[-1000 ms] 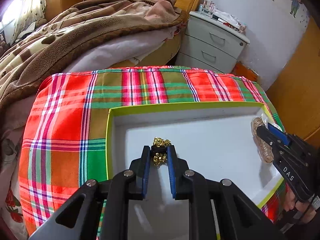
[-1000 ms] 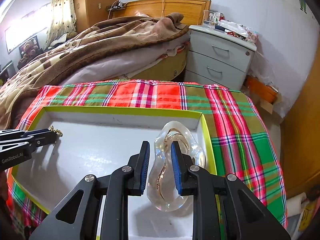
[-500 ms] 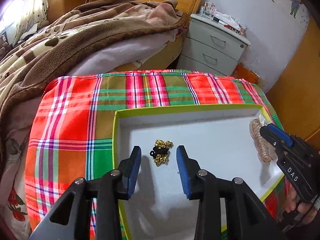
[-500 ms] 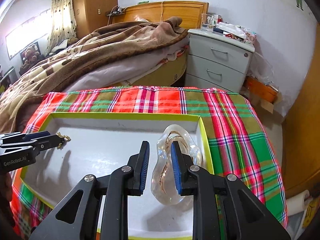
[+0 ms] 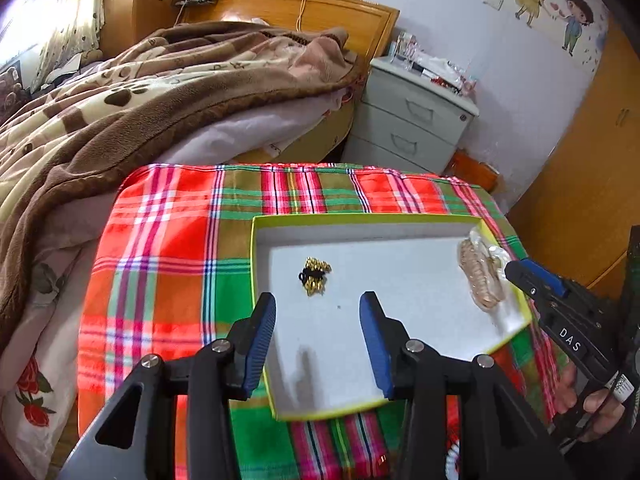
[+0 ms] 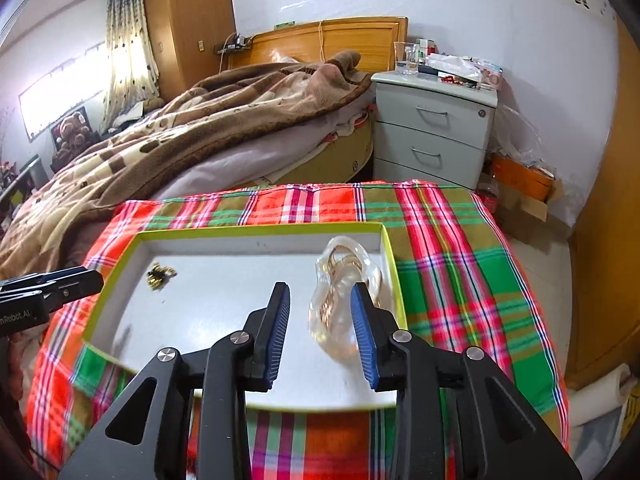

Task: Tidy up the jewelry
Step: 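Open the left tool dropping the earrings while the right tool releases the clip in the box, then grasp the lavender coil hair tie with the right tool while the left tool returns to the jewelry, then grasp the light blue coil hair tie with the left tool and lift it, then carry both hair ties into the box and open both tools to release them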

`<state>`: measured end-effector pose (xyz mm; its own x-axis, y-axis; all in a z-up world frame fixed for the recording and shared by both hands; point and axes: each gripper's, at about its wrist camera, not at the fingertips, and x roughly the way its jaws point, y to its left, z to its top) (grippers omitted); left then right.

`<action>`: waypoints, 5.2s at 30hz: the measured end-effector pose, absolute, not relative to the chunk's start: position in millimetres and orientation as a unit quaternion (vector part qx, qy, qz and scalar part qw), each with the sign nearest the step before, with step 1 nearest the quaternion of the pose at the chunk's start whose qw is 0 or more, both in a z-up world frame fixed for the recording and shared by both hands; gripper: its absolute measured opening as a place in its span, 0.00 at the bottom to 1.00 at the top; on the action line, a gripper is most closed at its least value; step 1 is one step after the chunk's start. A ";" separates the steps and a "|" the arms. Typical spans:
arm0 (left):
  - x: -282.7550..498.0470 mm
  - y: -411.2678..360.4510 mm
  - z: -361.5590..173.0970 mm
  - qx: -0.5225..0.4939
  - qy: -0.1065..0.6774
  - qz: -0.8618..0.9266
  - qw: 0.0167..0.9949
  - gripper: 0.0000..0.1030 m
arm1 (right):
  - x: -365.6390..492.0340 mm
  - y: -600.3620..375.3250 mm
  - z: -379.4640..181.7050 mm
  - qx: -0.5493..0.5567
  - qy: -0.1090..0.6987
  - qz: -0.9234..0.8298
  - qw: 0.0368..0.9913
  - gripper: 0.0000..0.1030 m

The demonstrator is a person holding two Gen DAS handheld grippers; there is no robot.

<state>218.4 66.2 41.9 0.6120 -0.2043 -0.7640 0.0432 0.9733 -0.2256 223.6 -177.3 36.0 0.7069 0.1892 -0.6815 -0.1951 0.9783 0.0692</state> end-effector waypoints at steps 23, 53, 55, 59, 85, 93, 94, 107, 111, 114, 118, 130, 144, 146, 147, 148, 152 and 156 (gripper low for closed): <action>119.3 52.5 37.6 -0.114 0.440 -0.132 0.881 0.45 | 129.2 -206.2 -1.5 0.009 0.424 0.166 0.891 0.32; 96.7 35.2 26.9 -0.111 0.475 -0.152 0.860 0.50 | 129.0 -196.7 -19.9 -0.005 0.461 0.213 0.861 0.10; 97.3 32.7 26.7 -0.107 0.476 -0.152 0.859 0.50 | 127.4 -202.4 -18.5 0.006 0.456 0.208 0.865 0.10; 99.2 25.9 25.9 -0.101 0.478 -0.158 0.858 0.50 | 125.4 -218.0 -11.5 0.037 0.441 0.193 0.876 0.10; 140.7 -72.4 -7.0 0.142 0.496 -0.204 0.832 0.48 | 105.8 -261.8 5.1 0.097 0.406 0.150 0.897 0.10; 145.9 -67.8 -6.9 0.114 0.499 -0.201 0.835 0.29 | 105.1 -263.5 3.7 0.101 0.407 0.149 0.896 0.10; 145.7 -66.0 -6.4 0.108 0.498 -0.200 0.837 0.27 | 104.9 -263.4 3.8 0.101 0.407 0.149 0.896 0.10; 129.6 -45.7 11.1 0.060 0.471 -0.184 0.860 0.11 | 102.3 -260.1 3.3 0.100 0.408 0.143 0.896 0.10; 124.8 -43.2 15.3 0.055 0.464 -0.192 0.863 0.11 | 102.2 -259.8 3.1 0.101 0.408 0.144 0.896 0.10; 125.2 -42.0 17.1 0.048 0.462 -0.192 0.865 0.10 | 101.0 -258.1 4.4 0.101 0.407 0.145 0.896 0.10; 128.1 -37.7 18.8 0.032 0.461 -0.187 0.867 0.10 | 101.1 -255.9 8.3 0.098 0.404 0.142 0.898 0.10; 131.3 -13.7 36.9 -0.003 0.441 -0.180 0.879 0.10 | 111.7 -242.0 28.6 0.083 0.387 0.142 0.907 0.10; 149.7 24.8 55.1 -0.030 0.418 -0.155 0.895 0.10 | 141.7 -206.4 49.4 0.051 0.374 0.158 0.912 0.10; 155.3 29.2 56.7 -0.034 0.418 -0.152 0.895 0.10 | 151.2 -198.1 52.0 0.041 0.373 0.160 0.913 0.10; 158.7 31.9 57.5 -0.037 0.417 -0.151 0.896 0.10 | 156.3 -194.7 52.6 0.037 0.373 0.160 0.913 0.10; 161.8 33.8 58.0 -0.038 0.417 -0.149 0.896 0.10 | 163.3 -190.5 53.0 0.033 0.375 0.159 0.913 0.10; 174.9 39.8 59.0 -0.044 0.416 -0.145 0.896 0.10 | 187.6 -176.2 53.2 0.022 0.381 0.159 0.911 0.09; 191.0 44.6 55.6 -0.053 0.420 -0.142 0.895 0.10 | 209.7 -160.6 49.7 0.008 0.391 0.160 0.906 0.09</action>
